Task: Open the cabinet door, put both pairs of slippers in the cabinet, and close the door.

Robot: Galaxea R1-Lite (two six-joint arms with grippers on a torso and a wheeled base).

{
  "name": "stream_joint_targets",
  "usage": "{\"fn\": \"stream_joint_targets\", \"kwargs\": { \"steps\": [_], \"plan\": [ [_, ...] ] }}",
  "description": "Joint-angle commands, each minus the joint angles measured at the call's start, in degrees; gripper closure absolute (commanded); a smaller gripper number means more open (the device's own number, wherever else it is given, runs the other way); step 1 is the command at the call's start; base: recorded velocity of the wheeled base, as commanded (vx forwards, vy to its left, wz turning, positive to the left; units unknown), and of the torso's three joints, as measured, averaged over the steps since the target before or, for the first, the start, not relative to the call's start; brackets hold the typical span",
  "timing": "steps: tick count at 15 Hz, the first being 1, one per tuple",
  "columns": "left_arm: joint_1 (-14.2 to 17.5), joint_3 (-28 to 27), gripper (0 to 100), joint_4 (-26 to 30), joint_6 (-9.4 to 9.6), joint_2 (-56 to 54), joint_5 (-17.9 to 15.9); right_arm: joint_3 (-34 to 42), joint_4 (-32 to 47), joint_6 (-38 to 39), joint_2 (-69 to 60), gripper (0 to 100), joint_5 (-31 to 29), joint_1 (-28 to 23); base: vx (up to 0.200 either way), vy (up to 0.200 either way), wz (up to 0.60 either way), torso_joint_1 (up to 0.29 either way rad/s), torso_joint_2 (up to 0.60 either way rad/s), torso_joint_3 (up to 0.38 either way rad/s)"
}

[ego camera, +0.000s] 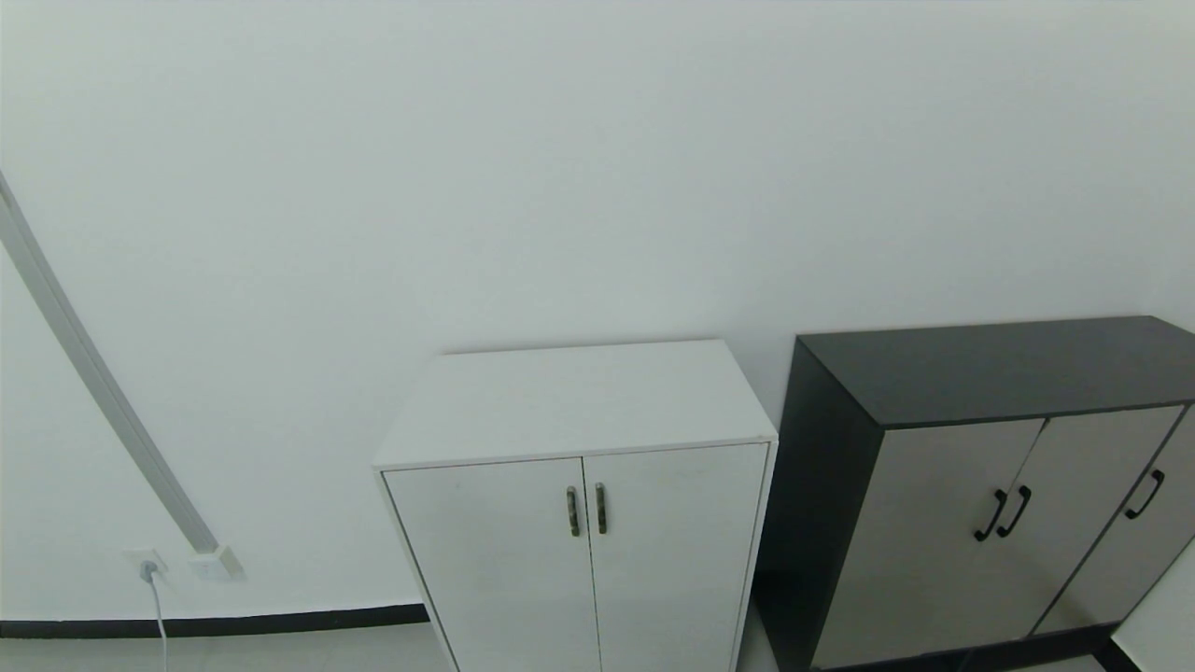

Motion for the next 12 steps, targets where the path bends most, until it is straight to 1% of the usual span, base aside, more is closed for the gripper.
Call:
{"fn": "stream_joint_targets", "kwargs": {
  "steps": [1,12],
  "plan": [
    [0.02,0.0,100,0.02,0.01,0.07,0.03,0.02,-0.1,0.25,-0.24,100,-0.37,0.0,0.0,0.0,0.0,0.0,0.0,0.0],
    [0.02,0.0,100,-0.07,0.01,0.07,0.03,0.02,-0.02,-0.63,-0.24,100,0.16,-0.09,0.0,0.0,0.0,0.0,0.0,0.0]
  ]
}}
